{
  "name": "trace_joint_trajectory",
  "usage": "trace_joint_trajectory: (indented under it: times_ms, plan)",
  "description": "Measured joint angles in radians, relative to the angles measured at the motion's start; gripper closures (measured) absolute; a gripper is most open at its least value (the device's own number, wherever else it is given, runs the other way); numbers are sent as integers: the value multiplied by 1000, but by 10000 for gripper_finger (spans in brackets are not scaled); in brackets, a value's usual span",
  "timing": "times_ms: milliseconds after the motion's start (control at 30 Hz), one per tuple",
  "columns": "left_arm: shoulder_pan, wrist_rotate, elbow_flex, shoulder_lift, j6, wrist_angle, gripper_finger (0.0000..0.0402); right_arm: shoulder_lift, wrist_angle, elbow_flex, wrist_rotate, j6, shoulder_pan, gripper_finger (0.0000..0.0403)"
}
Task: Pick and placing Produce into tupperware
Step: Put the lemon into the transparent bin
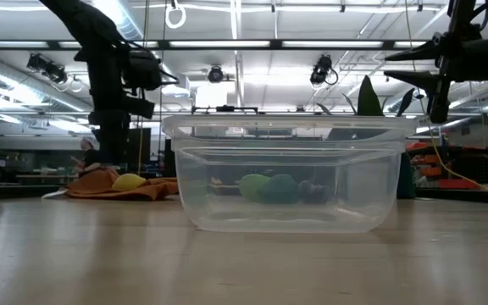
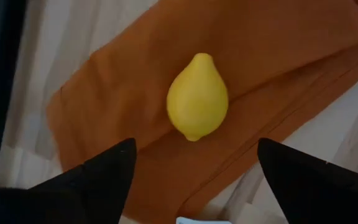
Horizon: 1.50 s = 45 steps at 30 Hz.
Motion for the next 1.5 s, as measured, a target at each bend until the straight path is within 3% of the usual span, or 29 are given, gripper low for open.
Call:
trace_joint_trajectory:
  times_ms: [267,1000,1500]
  plan:
    - [-50,-78,0,105,104,63,45,0,-14,0,0,-5,0,334]
    - [-67,-35,0,199,86,154,47,0,-28,0,-7,-2,0,334]
    - [-66,-17,0,203,105,140,131,0,-37,0,-6,-2,0,334]
